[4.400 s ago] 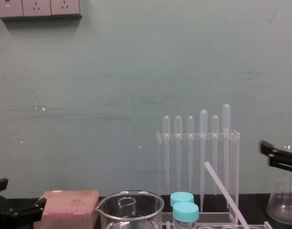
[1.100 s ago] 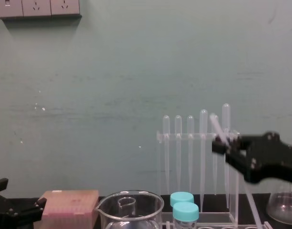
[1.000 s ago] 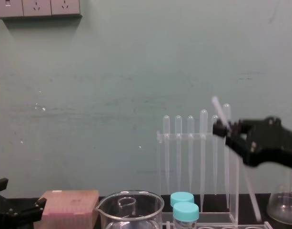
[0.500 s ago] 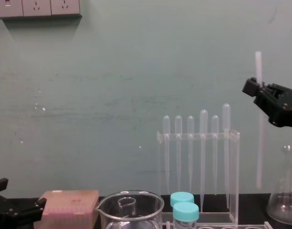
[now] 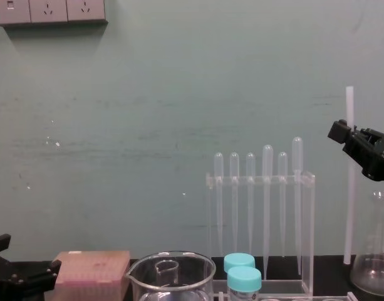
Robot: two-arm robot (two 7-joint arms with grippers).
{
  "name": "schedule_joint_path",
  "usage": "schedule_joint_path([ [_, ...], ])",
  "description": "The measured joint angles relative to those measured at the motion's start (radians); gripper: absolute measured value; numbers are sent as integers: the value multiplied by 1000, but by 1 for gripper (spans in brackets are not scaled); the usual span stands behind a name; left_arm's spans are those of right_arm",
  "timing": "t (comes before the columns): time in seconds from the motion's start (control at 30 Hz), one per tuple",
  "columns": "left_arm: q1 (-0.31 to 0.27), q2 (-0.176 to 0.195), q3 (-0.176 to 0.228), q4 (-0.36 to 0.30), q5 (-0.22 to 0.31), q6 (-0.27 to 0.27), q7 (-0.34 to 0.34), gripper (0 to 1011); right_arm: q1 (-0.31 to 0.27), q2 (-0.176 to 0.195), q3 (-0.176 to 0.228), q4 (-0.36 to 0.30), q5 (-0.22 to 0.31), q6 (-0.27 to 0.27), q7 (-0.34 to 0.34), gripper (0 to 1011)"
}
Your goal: Pick up the stirring rod with one hand, then place it down.
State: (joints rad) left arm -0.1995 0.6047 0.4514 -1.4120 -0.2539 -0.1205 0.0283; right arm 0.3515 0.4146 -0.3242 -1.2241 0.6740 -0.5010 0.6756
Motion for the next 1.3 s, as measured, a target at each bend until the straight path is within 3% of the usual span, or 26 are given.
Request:
schedule_joint_path([
  [1.3, 0, 0, 0, 0, 0, 0, 0, 1000, 4, 0, -2, -3, -5, -12, 2, 70],
])
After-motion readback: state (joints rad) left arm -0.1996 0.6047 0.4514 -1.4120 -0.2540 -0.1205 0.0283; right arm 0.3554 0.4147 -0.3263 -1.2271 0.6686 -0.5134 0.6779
